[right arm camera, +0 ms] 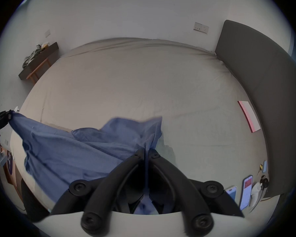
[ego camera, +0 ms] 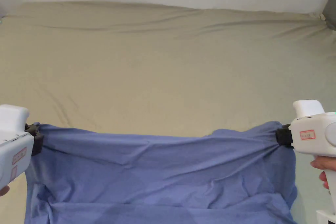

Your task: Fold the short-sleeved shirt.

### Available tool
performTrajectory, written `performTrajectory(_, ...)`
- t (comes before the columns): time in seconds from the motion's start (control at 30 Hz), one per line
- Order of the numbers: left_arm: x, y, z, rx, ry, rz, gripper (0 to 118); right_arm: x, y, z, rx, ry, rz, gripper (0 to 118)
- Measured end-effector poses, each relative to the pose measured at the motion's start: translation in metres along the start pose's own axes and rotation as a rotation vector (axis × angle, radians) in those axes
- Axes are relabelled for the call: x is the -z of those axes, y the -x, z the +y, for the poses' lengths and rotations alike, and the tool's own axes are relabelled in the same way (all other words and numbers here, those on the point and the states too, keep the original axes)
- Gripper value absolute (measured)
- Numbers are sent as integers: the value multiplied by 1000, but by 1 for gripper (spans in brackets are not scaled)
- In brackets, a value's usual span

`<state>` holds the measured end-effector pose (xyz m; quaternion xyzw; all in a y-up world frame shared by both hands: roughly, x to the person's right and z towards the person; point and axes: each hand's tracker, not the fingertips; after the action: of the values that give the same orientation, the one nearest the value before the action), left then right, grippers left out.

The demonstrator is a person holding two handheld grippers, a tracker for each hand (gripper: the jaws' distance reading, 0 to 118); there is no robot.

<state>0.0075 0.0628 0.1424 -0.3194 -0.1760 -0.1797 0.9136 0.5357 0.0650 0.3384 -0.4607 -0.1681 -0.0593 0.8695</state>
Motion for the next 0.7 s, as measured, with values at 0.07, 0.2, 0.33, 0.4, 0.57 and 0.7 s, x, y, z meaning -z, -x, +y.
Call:
performTrajectory(0.07, -15, 2, -10, 4, -5, 2, 1, -27, -1, -14, -11, -6, 9, 6)
performTrajectory(0.2, -37, 3, -35, 18, 18, 2, 1, -56, 0, -48, -41, 26, 28, 6)
performTrajectory(0.33, -46, 0, -69, 42, 97, -8, 1, -59, 5, -89, -96, 125, 61, 6)
performTrajectory(0.4, -48, -3, -88, 61, 138, -16, 1, -49, 0, -109, -112, 180, 69, 6)
performTrajectory(0.57, -43, -10, -130, 73, 248, -42, 1, -29, -1, -153, -124, 334, 132, 6)
performTrajectory(0.7, -28, -4, -152, 56, 309, -71, 1, -17, -6, -174, -89, 394, 146, 6)
